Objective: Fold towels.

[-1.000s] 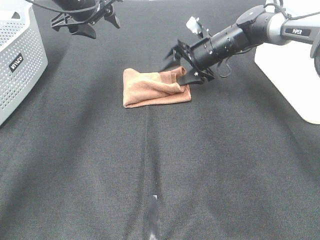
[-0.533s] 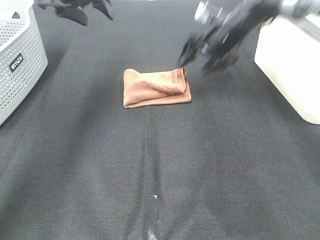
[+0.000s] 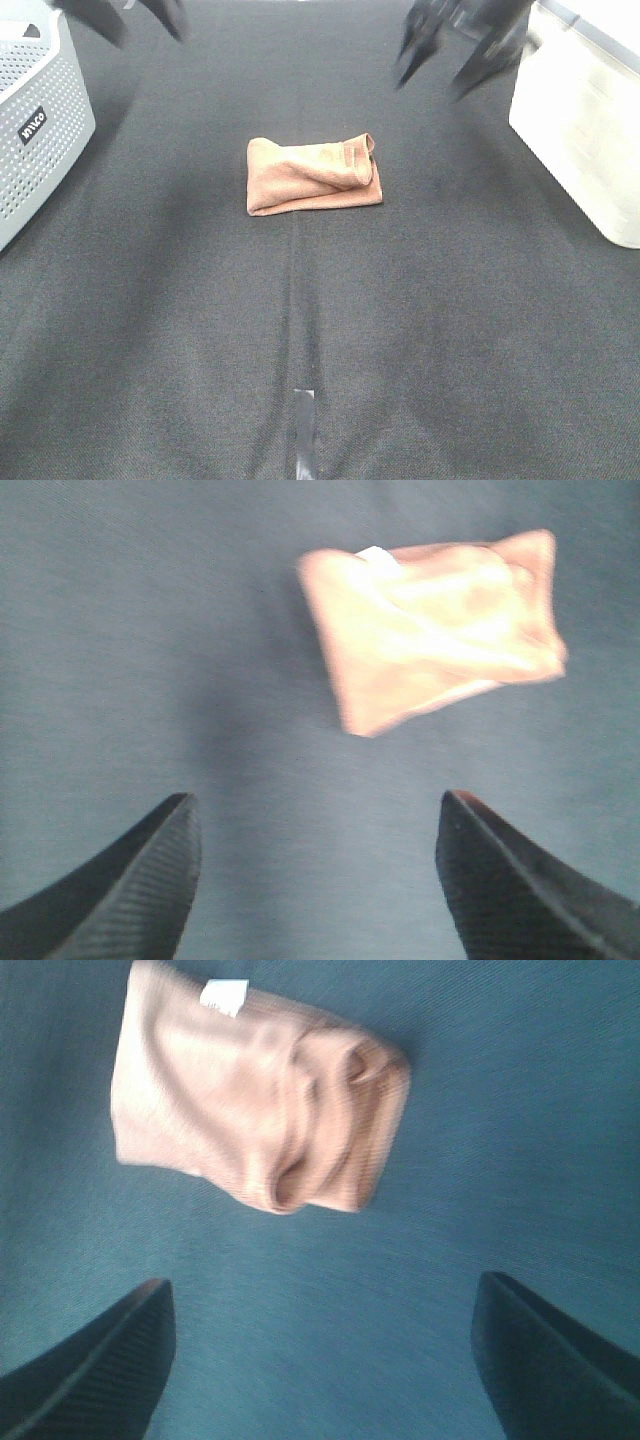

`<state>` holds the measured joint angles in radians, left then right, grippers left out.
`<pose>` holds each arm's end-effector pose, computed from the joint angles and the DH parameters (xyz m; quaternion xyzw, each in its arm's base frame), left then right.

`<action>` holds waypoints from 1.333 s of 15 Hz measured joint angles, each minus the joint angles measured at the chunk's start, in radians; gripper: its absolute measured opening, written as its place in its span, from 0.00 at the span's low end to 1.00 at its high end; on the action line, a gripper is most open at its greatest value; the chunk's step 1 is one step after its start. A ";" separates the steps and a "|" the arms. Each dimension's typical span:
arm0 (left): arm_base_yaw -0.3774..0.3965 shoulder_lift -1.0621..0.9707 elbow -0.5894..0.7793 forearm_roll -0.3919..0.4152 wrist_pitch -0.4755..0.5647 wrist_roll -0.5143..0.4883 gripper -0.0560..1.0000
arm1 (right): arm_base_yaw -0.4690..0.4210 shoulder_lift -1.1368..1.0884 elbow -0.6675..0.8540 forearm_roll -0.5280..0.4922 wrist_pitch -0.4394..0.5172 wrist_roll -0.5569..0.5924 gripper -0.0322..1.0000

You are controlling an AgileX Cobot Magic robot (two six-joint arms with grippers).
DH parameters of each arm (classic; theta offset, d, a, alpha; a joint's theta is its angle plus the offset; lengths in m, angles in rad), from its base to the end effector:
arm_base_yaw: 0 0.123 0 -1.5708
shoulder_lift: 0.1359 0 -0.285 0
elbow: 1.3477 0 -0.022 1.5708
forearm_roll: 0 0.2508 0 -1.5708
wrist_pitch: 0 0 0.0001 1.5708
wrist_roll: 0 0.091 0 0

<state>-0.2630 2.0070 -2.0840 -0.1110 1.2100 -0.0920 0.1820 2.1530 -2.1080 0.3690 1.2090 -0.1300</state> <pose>0.4259 -0.1244 0.3470 0.0769 0.9612 -0.1001 0.2453 0.4592 0.1157 0.2922 -0.1208 0.9559 0.1862 0.1924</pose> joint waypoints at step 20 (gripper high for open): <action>-0.028 -1.794 1.481 0.022 0.003 0.101 0.66 | 0.000 -1.796 1.535 -0.219 -0.030 -0.013 0.77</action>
<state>-0.2910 0.2130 -0.6030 -0.0890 1.2130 0.0090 0.1820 0.3570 -0.5730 0.1500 1.1790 -0.1430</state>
